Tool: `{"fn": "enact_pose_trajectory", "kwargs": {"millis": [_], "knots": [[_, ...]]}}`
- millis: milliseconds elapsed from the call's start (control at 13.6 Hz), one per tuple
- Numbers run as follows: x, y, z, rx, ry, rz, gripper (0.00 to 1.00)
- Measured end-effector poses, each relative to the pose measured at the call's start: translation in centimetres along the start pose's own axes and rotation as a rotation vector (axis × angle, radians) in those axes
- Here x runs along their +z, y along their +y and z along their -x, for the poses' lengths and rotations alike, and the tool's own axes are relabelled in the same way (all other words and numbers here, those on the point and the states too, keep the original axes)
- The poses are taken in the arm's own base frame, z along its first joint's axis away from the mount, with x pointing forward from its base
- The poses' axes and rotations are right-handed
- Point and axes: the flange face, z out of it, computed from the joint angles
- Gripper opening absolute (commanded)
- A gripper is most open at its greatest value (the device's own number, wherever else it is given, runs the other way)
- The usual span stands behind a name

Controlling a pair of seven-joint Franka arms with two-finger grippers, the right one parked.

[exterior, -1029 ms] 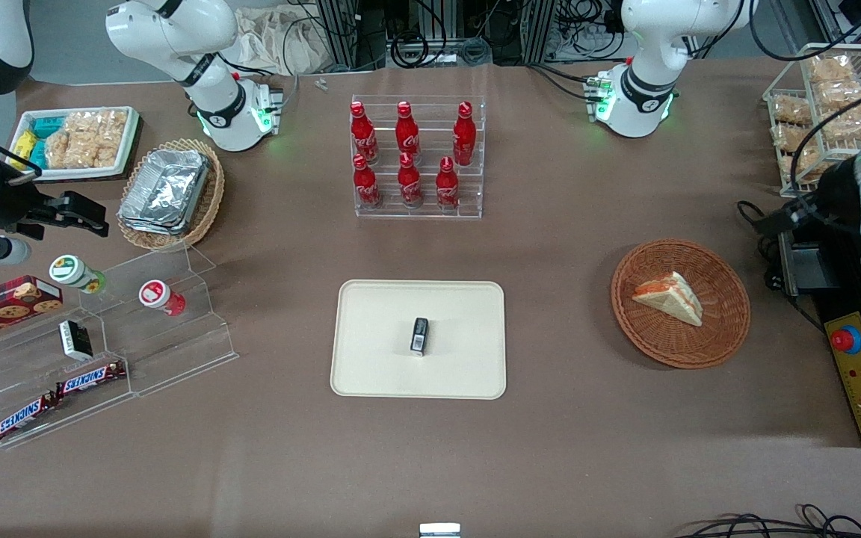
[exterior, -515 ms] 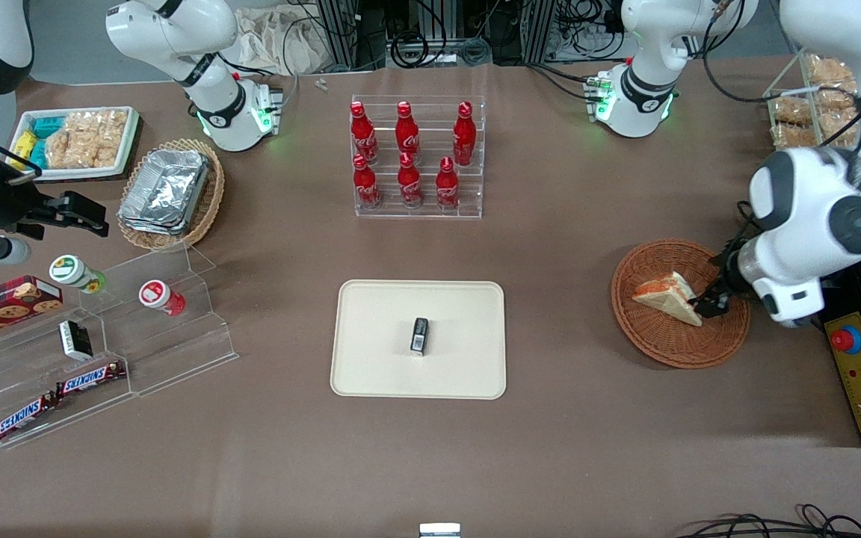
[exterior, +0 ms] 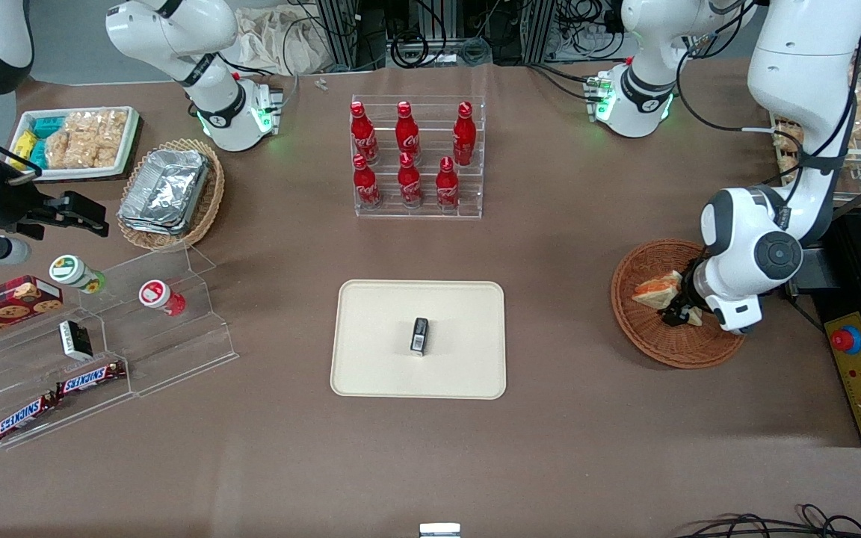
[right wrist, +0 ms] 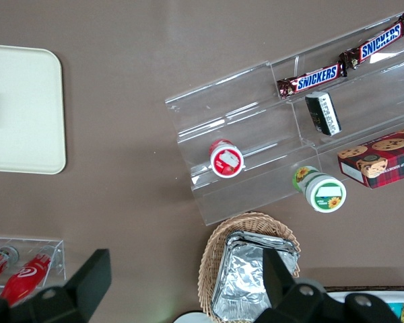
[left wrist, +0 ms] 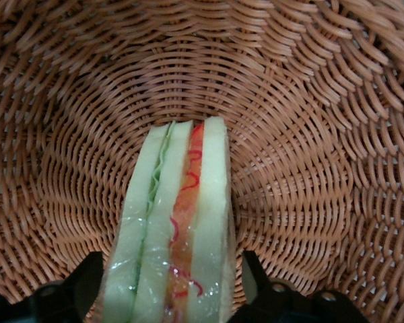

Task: Place sandwich from basket to tray
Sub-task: 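Lift the sandwich with the left gripper and carry it toward the white tray, then lower the sandwich onto the tray beside the black box and open the left gripper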

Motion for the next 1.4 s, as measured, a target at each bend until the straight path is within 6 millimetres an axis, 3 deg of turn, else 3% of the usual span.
{"fn": "enact_pose_trajectory", "kwargs": {"millis": [147, 294, 441, 588, 662, 735, 956, 1176, 1324, 1397], "knots": [[-0.6, 0.0, -0.1, -0.002, 0.004, 0.008, 0.0], [-2.4, 0.4, -0.1, 0.005, 0.01, 0.017, 0.0], [-7.3, 1.5, 0.9, 0.063, -0.011, -0.018, 0.0], [-13.6, 4.5, 4.6, 0.165, -0.022, -0.019, 0.0], [-16.0, 6.4, 7.7, 0.229, -0.019, 0.004, 0.0], [-17.0, 8.2, 11.0, 0.298, -0.019, 0.027, 0.0], [-15.7, 12.8, 20.1, 0.541, -0.04, 0.112, 0.0], [-11.3, 15.6, 27.5, 0.813, 0.02, 0.157, 0.0], [-8.0, 16.2, 31.4, 0.914, 0.046, 0.144, 0.0], [-6.8, 16.5, 32.2, 0.937, 0.043, 0.147, 0.0]]}}
